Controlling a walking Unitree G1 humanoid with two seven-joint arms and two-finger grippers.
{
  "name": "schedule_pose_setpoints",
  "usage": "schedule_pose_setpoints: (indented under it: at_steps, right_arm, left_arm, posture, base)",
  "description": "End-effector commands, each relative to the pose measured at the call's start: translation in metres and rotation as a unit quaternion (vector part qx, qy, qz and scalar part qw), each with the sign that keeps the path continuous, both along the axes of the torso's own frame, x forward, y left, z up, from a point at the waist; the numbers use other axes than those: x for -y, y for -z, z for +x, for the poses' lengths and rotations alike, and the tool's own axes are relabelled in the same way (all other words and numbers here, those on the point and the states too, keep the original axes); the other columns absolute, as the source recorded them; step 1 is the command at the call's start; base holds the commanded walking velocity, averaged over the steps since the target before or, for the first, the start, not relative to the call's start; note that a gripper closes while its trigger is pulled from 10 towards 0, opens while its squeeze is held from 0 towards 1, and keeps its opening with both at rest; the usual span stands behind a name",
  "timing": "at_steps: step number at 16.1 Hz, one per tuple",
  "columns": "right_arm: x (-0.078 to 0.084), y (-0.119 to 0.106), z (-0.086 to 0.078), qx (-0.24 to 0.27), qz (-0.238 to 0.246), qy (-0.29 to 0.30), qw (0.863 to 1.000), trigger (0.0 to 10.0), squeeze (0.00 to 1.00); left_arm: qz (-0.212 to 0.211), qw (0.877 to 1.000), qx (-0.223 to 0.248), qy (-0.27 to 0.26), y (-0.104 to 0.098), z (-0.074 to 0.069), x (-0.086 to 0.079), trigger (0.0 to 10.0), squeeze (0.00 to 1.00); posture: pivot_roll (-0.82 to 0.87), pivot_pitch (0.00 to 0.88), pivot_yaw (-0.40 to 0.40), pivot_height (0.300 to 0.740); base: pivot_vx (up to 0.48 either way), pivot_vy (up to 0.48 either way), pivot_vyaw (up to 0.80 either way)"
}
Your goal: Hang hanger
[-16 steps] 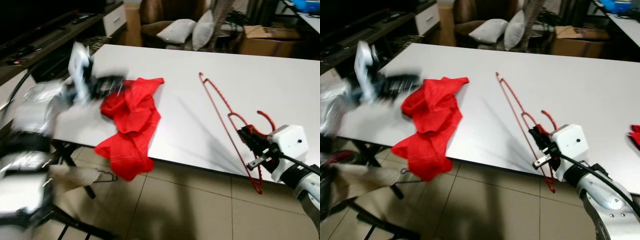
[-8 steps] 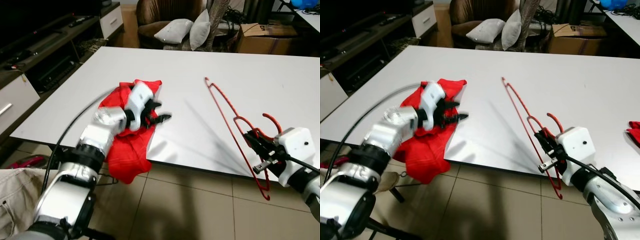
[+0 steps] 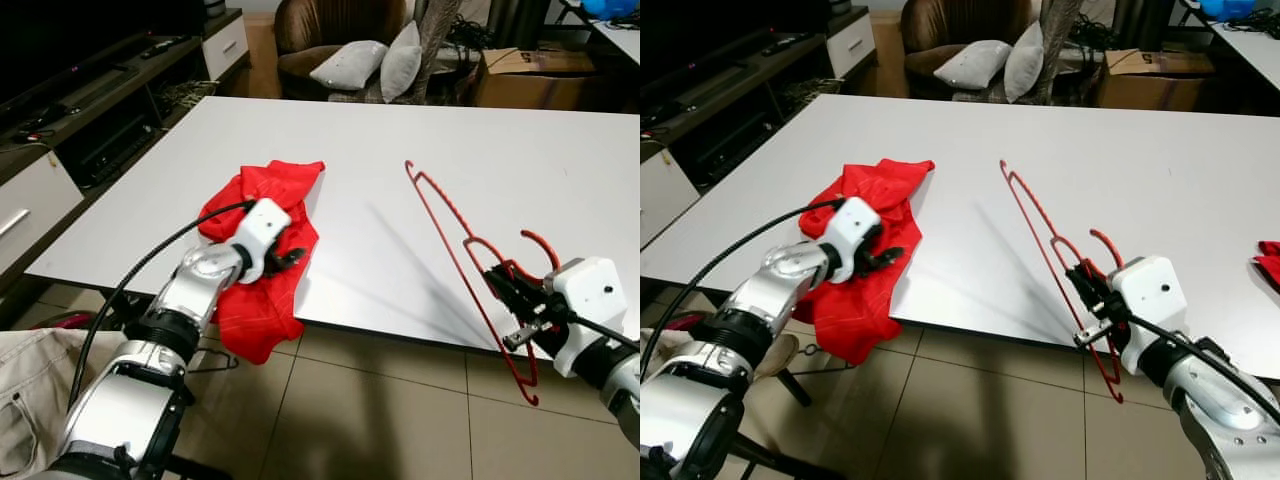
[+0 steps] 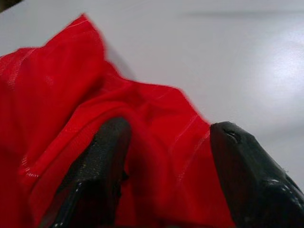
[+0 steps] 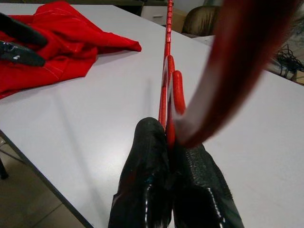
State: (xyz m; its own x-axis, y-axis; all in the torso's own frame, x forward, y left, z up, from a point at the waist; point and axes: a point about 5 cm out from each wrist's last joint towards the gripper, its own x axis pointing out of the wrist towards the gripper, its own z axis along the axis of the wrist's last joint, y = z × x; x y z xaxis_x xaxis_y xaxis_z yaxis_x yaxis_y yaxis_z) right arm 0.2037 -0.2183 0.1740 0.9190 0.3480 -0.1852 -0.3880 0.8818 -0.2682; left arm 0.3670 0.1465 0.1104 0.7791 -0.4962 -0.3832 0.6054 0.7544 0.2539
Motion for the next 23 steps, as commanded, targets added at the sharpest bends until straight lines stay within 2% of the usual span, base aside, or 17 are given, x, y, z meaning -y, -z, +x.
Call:
schedule_pose_setpoints:
  at_steps: [1,3,7,9,10,12,14,16,17,18,20,21,23]
  right_arm:
    - [-0.005,-0.004,0.000,0.006,0.002,-0.012,1.000,10.0,0.00]
    - [-0.005,-0.003,0.001,0.005,0.001,-0.012,1.000,10.0,0.00]
    - [-0.004,-0.002,0.003,0.004,0.000,-0.009,1.000,10.0,0.00]
    - [-0.003,-0.002,0.004,0.004,-0.003,-0.005,1.000,10.0,0.00]
    - [-0.003,-0.003,0.005,0.005,-0.003,-0.004,1.000,10.0,0.00]
    - [-0.003,-0.004,0.004,0.006,-0.004,-0.004,1.000,10.0,0.00]
    - [-0.003,-0.005,0.003,0.009,-0.003,-0.004,1.000,10.0,0.00]
    - [-0.006,-0.008,-0.001,0.010,0.008,-0.014,1.000,10.0,0.00]
    - [-0.010,-0.011,-0.007,0.007,0.030,-0.027,0.999,10.0,0.00]
    - [-0.012,-0.013,-0.011,0.000,0.046,-0.039,0.998,10.0,0.00]
    - [-0.013,-0.012,-0.014,-0.006,0.053,-0.046,0.998,10.0,0.00]
    - [-0.014,-0.012,-0.011,-0.002,0.052,-0.037,0.998,10.0,0.00]
    - [-0.014,-0.008,0.002,0.016,0.062,0.026,0.998,10.0,0.00]
  left_arm:
    - [0.000,0.999,0.019,-0.028,-0.003,0.003,-0.011,10.0,0.00]
    - [0.003,0.997,0.032,-0.072,-0.001,0.005,-0.021,10.0,0.00]
    - [0.018,0.992,0.038,-0.116,0.002,0.007,-0.029,10.0,0.00]
    - [0.033,0.983,0.059,-0.168,-0.001,0.011,-0.036,10.0,0.00]
    - [0.031,0.978,0.068,-0.195,-0.005,0.013,-0.040,10.0,0.00]
    - [0.008,0.975,0.080,-0.208,-0.012,0.016,-0.042,10.0,0.00]
    - [-0.046,0.978,0.082,-0.187,-0.020,0.019,-0.036,10.0,0.00]
    - [-0.129,0.979,0.079,-0.136,-0.031,0.020,-0.026,10.0,0.00]
    - [-0.198,0.973,0.088,-0.079,-0.045,0.016,-0.021,10.0,0.00]
    - [-0.222,0.969,0.105,-0.029,-0.057,0.005,-0.020,10.0,0.00]
    - [-0.237,0.964,0.120,0.010,-0.069,-0.010,-0.018,10.0,0.00]
    - [-0.250,0.956,0.145,0.044,-0.084,-0.025,-0.013,10.0,0.00]
    - [-0.256,0.951,0.172,0.036,-0.094,-0.037,-0.005,10.0,0.00]
  posture:
    - [-0.12,0.000,0.114,0.740]
    - [-0.12,0.000,0.110,0.740]
    - [-0.12,0.000,0.106,0.740]
    - [-0.12,0.000,0.106,0.740]
    - [-0.12,0.000,0.106,0.740]
    - [-0.13,0.000,0.111,0.740]
    - [-0.13,0.000,0.113,0.740]
    - [-0.13,0.000,0.123,0.740]
    - [-0.13,0.000,0.118,0.740]
    - [-0.12,0.000,0.113,0.740]
    - [-0.12,0.000,0.107,0.740]
    - [-0.10,0.000,0.092,0.740]
    - [-0.09,0.000,0.081,0.740]
  base:
    - [0.000,0.000,0.00]
    - [0.000,0.000,0.00]
    - [0.000,0.000,0.00]
    - [0.000,0.000,0.00]
    - [0.000,0.000,0.00]
    - [0.000,0.000,0.00]
    - [0.000,0.000,0.00]
    - [0.000,0.000,0.00]
    - [0.000,0.000,0.00]
    - [0.000,0.000,0.00]
    - [0.000,0.000,0.00]
    - [0.000,0.000,0.00]
    - [0.000,0.193,0.00]
